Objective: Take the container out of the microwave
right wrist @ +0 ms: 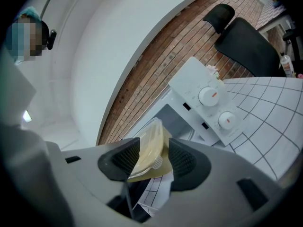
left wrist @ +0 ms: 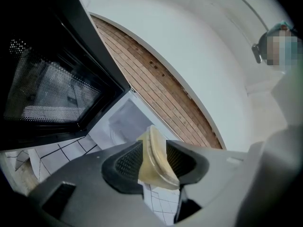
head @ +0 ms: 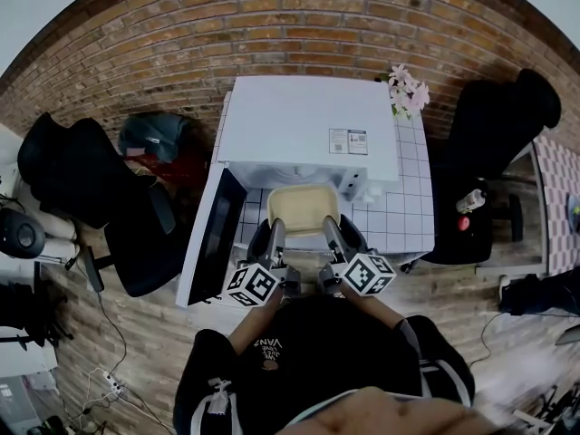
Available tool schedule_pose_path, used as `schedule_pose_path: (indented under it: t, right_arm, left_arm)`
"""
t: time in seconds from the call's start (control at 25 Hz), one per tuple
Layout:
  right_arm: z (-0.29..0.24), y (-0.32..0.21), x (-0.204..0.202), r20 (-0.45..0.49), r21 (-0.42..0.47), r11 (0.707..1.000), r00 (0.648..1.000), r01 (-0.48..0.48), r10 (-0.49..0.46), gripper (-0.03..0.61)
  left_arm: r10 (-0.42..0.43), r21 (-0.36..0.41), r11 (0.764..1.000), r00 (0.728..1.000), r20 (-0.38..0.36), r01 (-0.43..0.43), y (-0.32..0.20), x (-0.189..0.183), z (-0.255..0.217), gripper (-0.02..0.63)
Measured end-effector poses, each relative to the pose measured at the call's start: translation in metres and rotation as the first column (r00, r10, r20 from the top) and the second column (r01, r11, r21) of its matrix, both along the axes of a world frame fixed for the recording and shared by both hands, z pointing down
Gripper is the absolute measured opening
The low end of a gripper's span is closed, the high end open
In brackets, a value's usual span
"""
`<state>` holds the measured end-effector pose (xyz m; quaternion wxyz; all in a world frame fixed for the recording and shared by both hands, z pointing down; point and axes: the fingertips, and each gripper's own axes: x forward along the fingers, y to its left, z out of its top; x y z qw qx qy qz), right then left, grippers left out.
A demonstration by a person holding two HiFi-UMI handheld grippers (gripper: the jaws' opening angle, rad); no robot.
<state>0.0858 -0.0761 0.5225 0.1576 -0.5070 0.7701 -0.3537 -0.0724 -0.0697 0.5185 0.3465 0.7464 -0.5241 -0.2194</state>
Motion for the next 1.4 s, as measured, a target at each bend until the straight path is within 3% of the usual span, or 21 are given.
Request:
schedule_pose_path:
  t: [1.4]
  right_arm:
    - [-0.014, 0.002, -0.004, -0.022, -0.009, 1.000, 1.000, 0.021, -0.021, 0.179]
  left_arm:
    - [0.000, 0.018, 1.000, 1.000, -0.018, 0.000, 0.003, -0.004, -0.015, 0.160]
